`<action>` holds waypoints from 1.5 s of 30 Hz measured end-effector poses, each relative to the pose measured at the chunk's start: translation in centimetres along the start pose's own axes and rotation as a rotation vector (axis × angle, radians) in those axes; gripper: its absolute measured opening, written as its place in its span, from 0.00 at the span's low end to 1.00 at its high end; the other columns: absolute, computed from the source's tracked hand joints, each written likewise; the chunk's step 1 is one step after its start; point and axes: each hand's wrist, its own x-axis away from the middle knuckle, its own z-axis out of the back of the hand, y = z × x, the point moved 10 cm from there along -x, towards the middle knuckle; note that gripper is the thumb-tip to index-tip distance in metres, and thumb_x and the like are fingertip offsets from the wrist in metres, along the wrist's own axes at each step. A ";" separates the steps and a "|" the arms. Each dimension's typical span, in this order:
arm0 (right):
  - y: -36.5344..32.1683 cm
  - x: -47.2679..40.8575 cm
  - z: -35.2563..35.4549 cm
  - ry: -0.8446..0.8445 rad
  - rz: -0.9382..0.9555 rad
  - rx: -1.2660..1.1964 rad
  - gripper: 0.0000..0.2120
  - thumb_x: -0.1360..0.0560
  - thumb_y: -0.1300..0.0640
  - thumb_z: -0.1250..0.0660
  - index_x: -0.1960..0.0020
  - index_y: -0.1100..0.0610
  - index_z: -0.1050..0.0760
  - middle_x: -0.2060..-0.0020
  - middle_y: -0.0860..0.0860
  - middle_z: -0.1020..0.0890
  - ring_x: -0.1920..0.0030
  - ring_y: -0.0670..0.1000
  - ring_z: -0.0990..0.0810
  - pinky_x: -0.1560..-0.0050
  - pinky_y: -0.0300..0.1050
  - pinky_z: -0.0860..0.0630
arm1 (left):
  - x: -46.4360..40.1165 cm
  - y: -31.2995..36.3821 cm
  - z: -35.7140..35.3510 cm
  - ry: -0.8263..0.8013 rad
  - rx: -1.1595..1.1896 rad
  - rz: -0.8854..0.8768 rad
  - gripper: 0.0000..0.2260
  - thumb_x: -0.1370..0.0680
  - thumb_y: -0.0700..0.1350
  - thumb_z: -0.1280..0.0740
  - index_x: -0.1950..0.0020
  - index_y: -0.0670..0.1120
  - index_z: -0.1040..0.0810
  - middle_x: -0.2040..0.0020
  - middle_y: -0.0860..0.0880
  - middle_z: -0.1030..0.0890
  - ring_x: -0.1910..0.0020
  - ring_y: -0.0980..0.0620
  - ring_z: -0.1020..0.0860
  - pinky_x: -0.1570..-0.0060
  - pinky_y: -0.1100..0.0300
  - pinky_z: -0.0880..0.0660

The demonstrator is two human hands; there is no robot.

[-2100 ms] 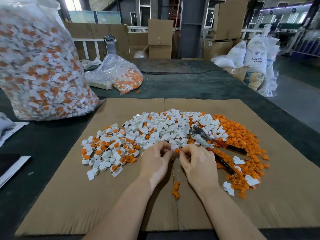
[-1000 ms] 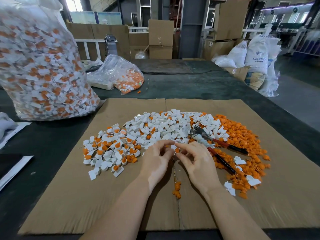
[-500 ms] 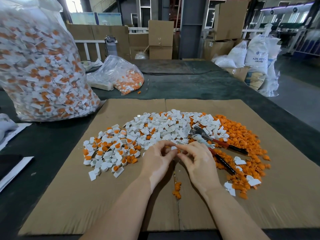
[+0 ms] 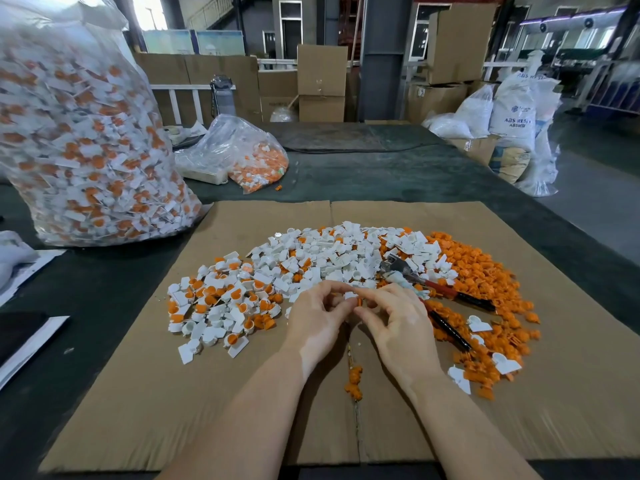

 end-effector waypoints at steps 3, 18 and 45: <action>1.2 -0.3 1.4 0.085 -0.076 0.109 0.15 0.26 0.53 0.32 0.40 0.54 0.23 0.48 0.49 0.20 0.42 0.51 0.26 0.42 0.45 0.38 | -0.3 -0.4 0.2 0.030 0.099 0.046 0.04 0.24 0.44 0.32 0.51 0.53 0.22 0.62 0.46 0.19 0.61 0.53 0.21 0.59 0.65 0.26; 10.2 -2.7 1.8 -0.442 -0.616 0.608 0.22 0.28 0.43 0.40 0.38 0.52 0.31 0.33 0.55 0.33 0.32 0.59 0.39 0.31 0.66 0.52 | -0.9 -0.9 -0.2 0.020 0.247 0.114 0.07 0.24 0.42 0.32 0.46 0.45 0.22 0.72 0.56 0.23 0.71 0.64 0.23 0.68 0.72 0.27; 1.0 0.9 -0.6 -0.726 -0.501 -0.138 0.15 0.21 0.54 0.48 0.64 0.56 0.33 0.67 0.55 0.25 0.67 0.53 0.27 0.64 0.43 0.35 | -0.9 -2.7 1.2 0.223 0.428 0.318 0.07 0.25 0.41 0.30 0.47 0.45 0.21 0.55 0.46 0.18 0.61 0.55 0.20 0.69 0.67 0.26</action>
